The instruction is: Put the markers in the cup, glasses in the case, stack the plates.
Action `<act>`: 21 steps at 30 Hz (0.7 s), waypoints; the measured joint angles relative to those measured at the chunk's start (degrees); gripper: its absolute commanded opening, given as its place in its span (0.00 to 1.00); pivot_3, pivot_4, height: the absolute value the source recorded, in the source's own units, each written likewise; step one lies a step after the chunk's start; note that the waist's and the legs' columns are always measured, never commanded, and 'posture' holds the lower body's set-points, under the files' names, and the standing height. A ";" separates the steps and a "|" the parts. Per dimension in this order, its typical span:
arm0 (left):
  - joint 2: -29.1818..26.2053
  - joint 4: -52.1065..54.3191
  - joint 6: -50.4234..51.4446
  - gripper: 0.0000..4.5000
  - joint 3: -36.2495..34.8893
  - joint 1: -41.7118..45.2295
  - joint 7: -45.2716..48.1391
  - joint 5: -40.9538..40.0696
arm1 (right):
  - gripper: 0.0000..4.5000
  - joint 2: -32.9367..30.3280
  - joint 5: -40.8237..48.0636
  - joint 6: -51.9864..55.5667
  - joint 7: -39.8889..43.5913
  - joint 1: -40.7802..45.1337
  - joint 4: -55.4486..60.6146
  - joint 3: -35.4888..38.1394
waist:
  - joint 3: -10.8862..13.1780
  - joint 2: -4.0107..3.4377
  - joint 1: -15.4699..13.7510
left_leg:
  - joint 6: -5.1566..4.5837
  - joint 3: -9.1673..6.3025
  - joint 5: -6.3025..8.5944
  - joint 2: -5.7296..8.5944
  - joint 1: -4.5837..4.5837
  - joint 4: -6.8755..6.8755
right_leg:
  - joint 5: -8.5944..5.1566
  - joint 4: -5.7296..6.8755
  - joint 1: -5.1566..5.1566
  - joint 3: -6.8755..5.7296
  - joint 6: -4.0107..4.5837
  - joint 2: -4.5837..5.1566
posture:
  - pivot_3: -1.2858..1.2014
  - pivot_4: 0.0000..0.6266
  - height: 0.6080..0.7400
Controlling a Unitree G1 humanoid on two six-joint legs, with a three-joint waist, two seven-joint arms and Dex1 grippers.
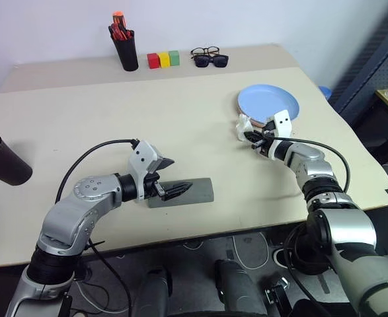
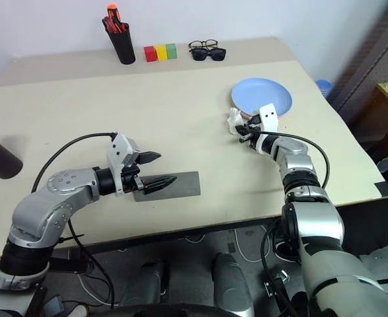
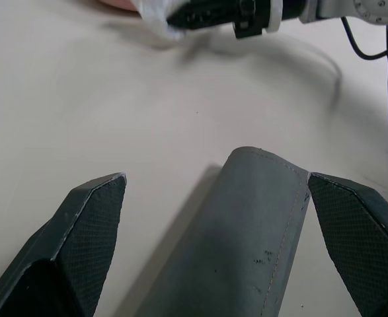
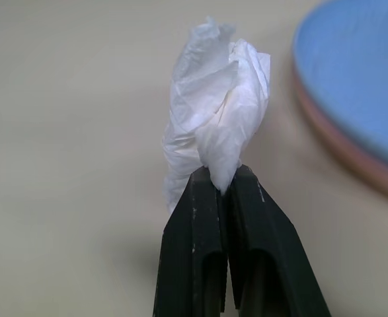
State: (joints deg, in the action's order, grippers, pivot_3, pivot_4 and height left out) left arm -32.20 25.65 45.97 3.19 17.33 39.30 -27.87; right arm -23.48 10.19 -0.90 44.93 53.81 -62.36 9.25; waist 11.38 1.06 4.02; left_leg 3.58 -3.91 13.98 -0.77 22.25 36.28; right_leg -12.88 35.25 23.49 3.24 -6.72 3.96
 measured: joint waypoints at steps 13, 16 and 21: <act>1.07 0.05 -0.59 1.00 -2.68 -1.32 -4.92 -0.08 | 0.43 -5.99 -6.29 -9.62 -19.29 8.68 -12.11 1.10 | 0.01 -0.01 0.09 | 0.00 0.02 0.00 0.00 0.01 -0.07 | -0.11 -0.06 0.03 0.04 0.21 0.00 | 0.52 0.24 1.00; 1.20 0.60 -0.53 1.00 -3.70 -2.21 -6.08 -0.21 | 0.76 -5.99 -7.70 -9.74 -20.79 8.68 -13.17 0.65 | 0.01 -0.01 0.09 | 0.00 0.02 0.00 0.00 0.01 -0.06 | -0.11 -0.04 0.04 0.05 0.21 0.00 | 0.52 0.24 1.00; 1.19 0.94 -1.54 1.00 -5.10 -3.96 -7.92 0.32 | 0.76 -6.28 -7.61 -11.19 -21.63 8.69 -13.18 1.48 | 0.01 -0.01 0.03 | 0.00 0.03 0.00 0.00 0.01 -0.04 | -0.11 -0.04 0.03 0.06 0.21 -0.01 | 0.52 0.24 1.00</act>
State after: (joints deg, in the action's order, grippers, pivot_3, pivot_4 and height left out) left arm -31.01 26.59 44.43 -1.91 13.38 31.38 -27.55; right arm -29.76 2.57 -12.10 23.30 62.50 -75.54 10.72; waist 11.39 1.05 4.05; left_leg 3.58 -3.89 13.98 -0.77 22.26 36.24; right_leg -12.99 35.21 23.51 3.30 -6.52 3.95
